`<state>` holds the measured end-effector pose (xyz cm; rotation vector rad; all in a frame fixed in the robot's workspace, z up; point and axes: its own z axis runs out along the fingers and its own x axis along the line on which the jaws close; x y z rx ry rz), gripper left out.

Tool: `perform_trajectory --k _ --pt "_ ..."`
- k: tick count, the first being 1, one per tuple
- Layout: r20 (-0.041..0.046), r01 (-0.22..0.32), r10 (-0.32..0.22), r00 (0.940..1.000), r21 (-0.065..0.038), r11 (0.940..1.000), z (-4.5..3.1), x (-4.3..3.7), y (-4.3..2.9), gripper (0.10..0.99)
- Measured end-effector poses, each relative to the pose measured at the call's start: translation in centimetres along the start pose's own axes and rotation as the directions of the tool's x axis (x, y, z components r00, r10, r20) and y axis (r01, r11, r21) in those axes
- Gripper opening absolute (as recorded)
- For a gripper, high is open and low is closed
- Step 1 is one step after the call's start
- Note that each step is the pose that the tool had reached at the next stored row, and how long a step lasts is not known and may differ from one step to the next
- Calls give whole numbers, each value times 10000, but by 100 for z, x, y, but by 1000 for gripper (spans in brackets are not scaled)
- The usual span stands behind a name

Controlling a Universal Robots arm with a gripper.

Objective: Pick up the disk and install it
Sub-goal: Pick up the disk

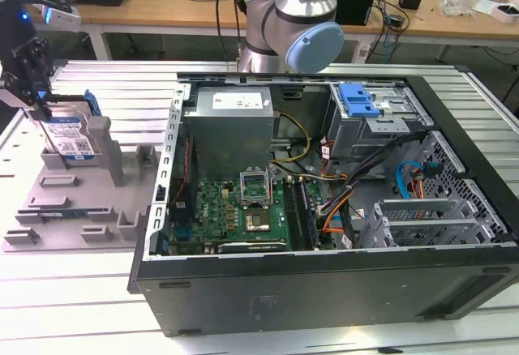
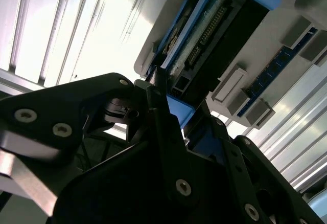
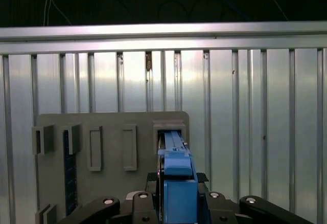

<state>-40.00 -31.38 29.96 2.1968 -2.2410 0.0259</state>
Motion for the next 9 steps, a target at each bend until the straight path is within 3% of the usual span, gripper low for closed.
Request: perform_trajectory --k 9 --pt "-1 1 -1 10000 -3 10000 -158 2 -1 365"
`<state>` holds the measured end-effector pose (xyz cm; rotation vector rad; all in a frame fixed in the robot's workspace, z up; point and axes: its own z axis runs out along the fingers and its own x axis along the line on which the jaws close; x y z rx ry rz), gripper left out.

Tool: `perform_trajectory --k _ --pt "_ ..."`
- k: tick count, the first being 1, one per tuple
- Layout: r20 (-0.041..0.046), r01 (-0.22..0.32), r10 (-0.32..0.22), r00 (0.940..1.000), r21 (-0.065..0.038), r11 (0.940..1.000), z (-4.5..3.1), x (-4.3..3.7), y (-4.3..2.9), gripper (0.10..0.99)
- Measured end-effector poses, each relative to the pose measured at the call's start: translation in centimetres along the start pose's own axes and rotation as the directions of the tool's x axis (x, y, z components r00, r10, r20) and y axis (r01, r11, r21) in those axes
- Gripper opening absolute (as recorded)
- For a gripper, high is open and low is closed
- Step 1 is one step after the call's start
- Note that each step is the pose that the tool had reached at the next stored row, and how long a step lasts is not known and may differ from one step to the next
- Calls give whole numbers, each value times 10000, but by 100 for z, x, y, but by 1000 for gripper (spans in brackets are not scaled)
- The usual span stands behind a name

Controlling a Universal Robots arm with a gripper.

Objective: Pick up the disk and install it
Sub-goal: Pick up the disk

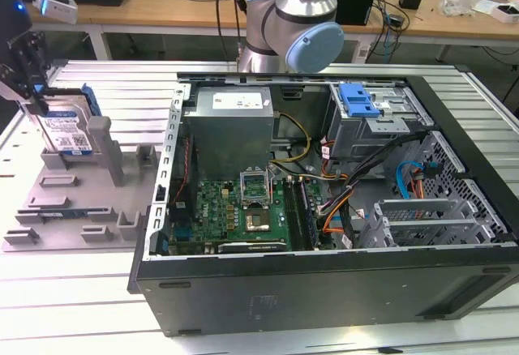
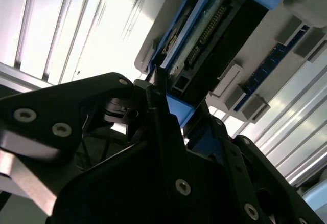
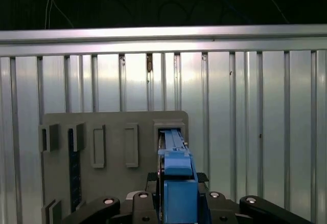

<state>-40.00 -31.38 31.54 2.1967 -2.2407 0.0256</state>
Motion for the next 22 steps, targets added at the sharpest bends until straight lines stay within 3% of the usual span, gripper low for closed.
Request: perform_trajectory --k 9,15,19,22 --pt "0 -1 1 10000 1 10000 -228 3 -2 365" --pt "0 1 -1 10000 0 10000 -469 6 -4 365" --pt "1 1 -1 10000 1 10000 -569 8 -5 365" --pt "0 1 -1 10000 0 10000 -684 10 -6 365"
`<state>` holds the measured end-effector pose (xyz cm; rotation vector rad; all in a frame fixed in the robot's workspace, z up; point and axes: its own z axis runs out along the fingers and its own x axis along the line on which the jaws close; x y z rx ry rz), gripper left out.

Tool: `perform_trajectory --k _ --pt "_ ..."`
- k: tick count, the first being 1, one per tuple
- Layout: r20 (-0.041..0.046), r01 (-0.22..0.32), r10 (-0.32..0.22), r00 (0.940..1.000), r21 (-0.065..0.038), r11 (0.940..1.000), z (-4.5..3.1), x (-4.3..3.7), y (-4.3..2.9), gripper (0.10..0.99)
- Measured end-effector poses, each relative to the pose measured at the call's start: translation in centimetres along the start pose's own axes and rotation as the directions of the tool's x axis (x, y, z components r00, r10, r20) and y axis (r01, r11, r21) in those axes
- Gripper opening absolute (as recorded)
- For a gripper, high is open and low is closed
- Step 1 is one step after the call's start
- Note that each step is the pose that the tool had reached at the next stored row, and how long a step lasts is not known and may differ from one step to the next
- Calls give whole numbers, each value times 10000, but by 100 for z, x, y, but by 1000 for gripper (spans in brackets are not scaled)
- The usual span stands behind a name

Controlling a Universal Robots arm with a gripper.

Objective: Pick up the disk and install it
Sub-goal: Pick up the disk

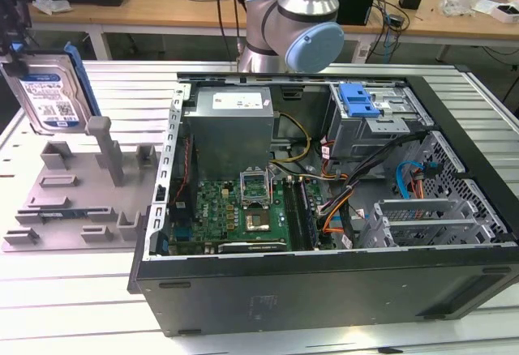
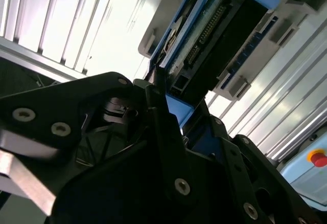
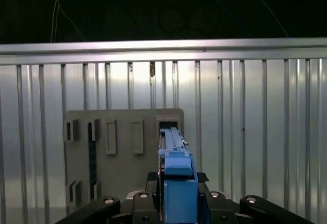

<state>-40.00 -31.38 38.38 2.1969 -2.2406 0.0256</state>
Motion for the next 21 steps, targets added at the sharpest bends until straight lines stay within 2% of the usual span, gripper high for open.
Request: perform_trajectory --k 9,14,16,18,21 --pt "0 -1 1 10000 0 10000 -259 4 -2 365" --pt "0 0 0 10000 0 10000 -494 7 -5 365" --pt "-1 0 0 10000 -1 10000 -561 8 -5 365" --pt "0 0 0 10000 0 10000 -676 10 -6 365" --pt "0 -1 1 10000 0 10000 -805 11 -7 365"
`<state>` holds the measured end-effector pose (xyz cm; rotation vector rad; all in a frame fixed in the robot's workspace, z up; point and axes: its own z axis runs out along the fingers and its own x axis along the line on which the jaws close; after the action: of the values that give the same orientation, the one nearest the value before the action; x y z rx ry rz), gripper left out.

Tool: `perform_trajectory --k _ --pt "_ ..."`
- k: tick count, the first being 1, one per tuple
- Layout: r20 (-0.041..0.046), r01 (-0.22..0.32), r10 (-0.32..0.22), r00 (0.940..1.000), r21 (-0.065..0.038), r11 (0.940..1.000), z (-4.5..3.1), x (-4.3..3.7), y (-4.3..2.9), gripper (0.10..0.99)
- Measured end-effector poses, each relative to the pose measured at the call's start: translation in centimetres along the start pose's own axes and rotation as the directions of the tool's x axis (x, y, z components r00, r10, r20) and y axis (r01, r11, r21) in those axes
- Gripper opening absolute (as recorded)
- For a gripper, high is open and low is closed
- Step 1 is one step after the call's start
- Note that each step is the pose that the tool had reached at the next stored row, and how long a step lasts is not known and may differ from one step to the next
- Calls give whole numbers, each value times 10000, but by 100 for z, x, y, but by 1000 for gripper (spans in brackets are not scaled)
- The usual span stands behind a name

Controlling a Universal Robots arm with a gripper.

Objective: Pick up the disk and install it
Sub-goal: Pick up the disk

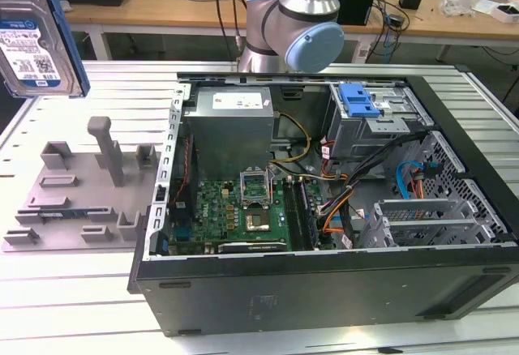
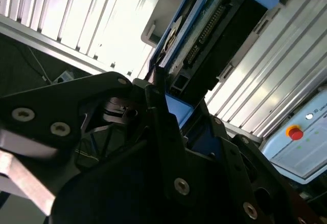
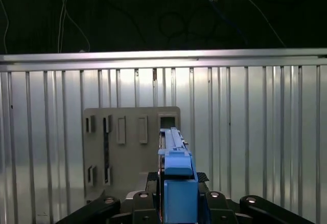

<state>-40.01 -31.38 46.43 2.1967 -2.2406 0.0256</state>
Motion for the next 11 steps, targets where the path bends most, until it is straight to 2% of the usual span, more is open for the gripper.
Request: perform_trajectory --k 4,11 --pt "0 0 0 10000 0 10000 -162 2 -2 365" --pt "0 1 -1 10000 0 10000 -178 3 -2 365"
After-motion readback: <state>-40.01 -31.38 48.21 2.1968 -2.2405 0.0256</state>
